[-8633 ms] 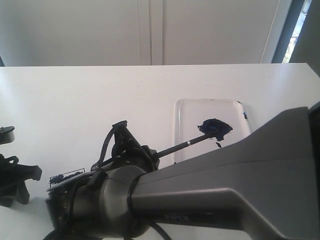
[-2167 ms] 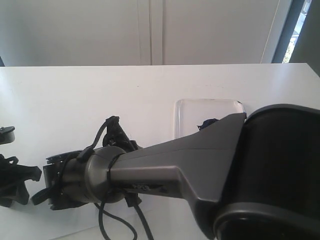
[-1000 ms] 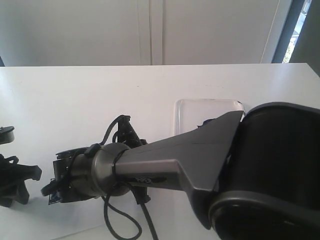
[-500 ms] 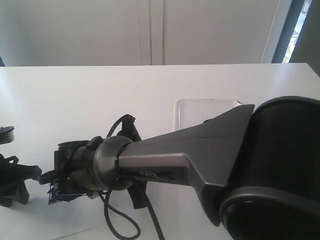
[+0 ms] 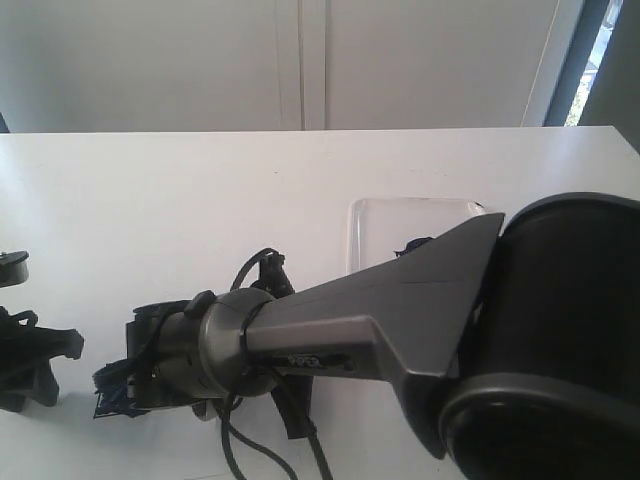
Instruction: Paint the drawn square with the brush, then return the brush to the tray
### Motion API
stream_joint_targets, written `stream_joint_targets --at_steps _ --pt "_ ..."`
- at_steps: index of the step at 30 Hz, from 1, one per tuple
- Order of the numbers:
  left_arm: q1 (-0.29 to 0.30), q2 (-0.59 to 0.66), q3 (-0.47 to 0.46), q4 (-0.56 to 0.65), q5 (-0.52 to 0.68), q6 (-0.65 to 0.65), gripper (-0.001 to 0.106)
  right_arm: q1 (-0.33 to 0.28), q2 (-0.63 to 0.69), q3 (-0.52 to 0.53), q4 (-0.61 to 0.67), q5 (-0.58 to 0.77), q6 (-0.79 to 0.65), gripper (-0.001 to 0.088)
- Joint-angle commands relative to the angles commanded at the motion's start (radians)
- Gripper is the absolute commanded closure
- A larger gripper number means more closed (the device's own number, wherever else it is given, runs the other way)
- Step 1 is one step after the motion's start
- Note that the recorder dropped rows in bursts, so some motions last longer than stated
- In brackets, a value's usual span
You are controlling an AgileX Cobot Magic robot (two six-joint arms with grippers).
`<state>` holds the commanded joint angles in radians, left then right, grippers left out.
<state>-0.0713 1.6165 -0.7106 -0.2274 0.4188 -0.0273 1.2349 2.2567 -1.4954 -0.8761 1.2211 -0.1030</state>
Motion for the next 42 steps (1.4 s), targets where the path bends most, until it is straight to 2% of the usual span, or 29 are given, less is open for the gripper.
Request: stream_joint_targets --at_steps 16,22,30,33,42 --pt "0.000 0.000 -0.017 -0.012 0.017 0.000 0.062 0.010 -0.088 0.000 -0.042 0.000 0.055 0.0868" --pt "0.000 0.000 -0.034 -0.012 0.051 0.019 0.062 0.021 -0.084 0.037 -0.165 0.000 0.083 0.0868" --pt "0.000 0.000 -0.034 -0.012 0.051 0.019 0.062 0.061 -0.084 0.182 -0.456 0.000 0.136 0.0868" --pt "0.000 0.000 -0.034 -0.016 0.051 0.027 0.062 0.064 -0.080 0.193 -0.528 0.000 0.198 0.0868" --pt "0.000 0.000 -0.034 -0.027 0.051 0.027 0.062 0.062 -0.046 0.193 -0.714 0.000 0.240 0.0868"
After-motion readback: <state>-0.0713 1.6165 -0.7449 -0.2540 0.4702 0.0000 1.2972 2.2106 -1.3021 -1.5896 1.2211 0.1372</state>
